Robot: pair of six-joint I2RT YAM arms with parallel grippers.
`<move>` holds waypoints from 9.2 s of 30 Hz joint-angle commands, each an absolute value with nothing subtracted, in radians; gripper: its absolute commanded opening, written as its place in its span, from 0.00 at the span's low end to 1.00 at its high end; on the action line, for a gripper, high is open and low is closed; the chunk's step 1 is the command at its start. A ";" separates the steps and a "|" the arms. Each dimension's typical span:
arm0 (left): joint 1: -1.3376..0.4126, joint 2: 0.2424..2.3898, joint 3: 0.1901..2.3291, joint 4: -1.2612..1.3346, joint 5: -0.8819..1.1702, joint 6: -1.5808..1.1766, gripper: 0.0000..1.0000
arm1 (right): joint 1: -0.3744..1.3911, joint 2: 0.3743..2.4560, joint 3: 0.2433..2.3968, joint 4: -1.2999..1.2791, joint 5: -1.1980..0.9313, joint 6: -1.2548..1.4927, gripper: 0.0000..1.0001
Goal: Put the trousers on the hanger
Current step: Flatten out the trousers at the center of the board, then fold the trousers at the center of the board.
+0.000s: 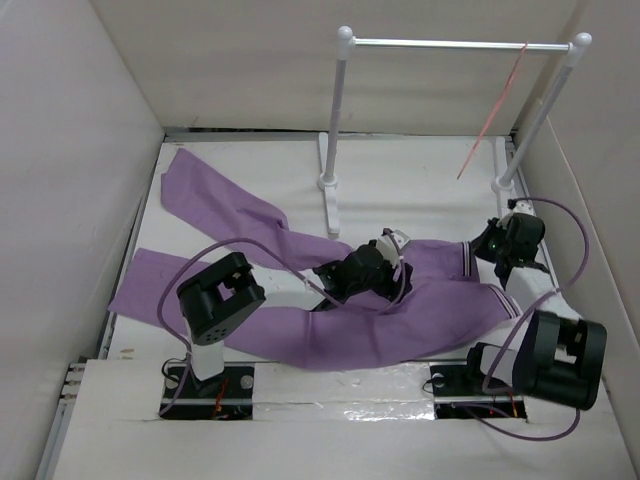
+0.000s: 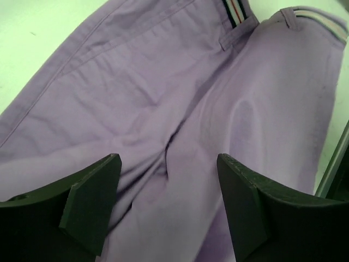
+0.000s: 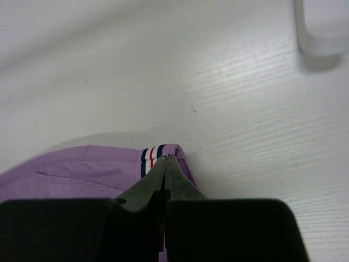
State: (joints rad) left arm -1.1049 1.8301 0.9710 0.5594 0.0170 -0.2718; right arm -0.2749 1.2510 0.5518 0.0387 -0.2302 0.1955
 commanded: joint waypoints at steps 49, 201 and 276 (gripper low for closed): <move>-0.309 1.005 0.488 0.150 -0.448 -0.943 0.55 | -0.311 1.568 1.185 0.166 0.244 0.427 0.00; 0.460 0.971 0.607 -0.414 -0.304 -0.888 0.00 | 0.960 1.307 0.879 0.149 -0.047 -0.065 0.04; 0.284 0.449 1.005 -0.241 0.244 -0.614 0.00 | -0.405 1.225 0.523 0.107 -0.056 0.364 0.57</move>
State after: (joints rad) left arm 0.3031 0.4572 0.9752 -0.2886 0.0799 -0.6693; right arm -0.4030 1.1439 0.4374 0.0555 0.0601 0.3408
